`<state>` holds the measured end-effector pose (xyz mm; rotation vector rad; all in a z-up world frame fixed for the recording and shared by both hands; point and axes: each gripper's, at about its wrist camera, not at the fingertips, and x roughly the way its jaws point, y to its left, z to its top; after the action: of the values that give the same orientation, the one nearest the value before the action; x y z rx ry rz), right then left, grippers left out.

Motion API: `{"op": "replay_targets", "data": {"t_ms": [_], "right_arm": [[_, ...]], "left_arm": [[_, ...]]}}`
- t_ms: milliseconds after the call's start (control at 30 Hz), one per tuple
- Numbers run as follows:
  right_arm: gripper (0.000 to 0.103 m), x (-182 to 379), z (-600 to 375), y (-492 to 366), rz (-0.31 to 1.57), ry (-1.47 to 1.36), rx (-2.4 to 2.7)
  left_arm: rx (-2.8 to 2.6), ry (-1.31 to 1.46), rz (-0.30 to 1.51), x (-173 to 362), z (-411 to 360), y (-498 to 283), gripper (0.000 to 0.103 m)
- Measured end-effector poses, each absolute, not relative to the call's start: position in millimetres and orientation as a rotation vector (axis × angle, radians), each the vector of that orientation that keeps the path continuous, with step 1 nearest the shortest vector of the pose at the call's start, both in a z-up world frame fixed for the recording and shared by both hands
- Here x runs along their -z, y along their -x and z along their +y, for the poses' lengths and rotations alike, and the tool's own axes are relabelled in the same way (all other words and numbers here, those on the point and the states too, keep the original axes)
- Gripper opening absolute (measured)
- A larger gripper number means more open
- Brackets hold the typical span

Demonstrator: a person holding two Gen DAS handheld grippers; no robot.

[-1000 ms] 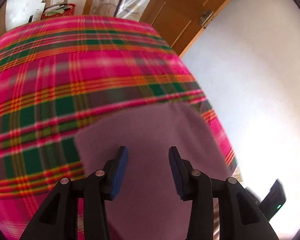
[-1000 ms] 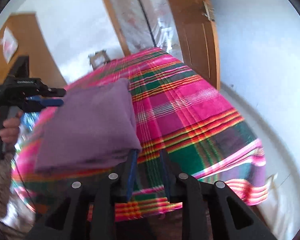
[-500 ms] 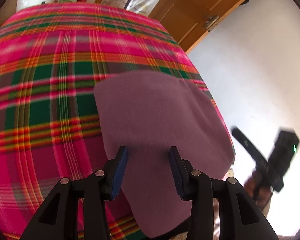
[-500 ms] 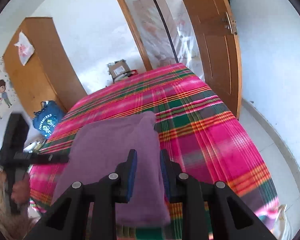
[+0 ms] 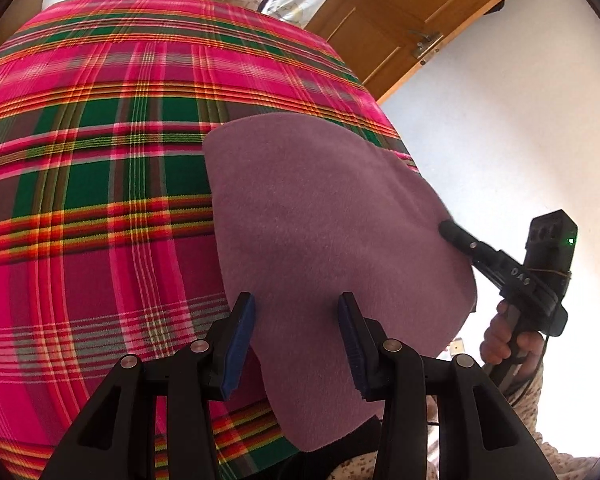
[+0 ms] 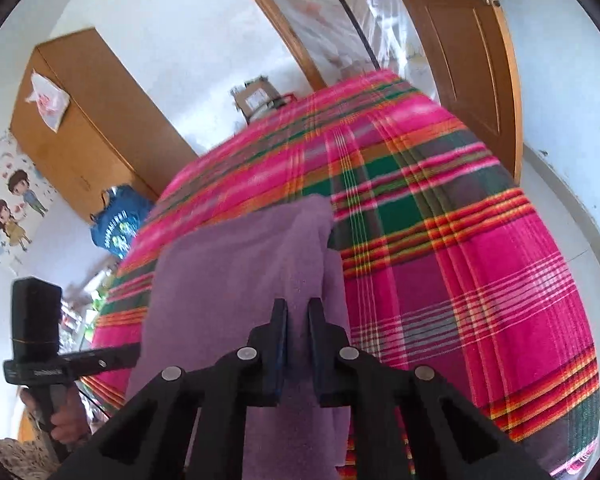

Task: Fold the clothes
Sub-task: 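Lift the garment with both grippers and fold it over onto itself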

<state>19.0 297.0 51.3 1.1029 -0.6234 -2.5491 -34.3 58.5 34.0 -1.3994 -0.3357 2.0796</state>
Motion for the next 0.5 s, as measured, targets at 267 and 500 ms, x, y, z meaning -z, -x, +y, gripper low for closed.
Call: {"op": "replay_targets", "data": {"t_ms": [267, 500], "right_arm": [[0.021, -25, 305, -15, -0.672, -1.17, 2.568], [0.032, -38, 303, -25, -0.608, -1.133, 2.665]], "left_arm": [[-2.082, 1.425, -0.325, -28, 60, 33, 0.047], [-2.09, 1.436, -0.35, -27, 53, 28, 0.048]]}}
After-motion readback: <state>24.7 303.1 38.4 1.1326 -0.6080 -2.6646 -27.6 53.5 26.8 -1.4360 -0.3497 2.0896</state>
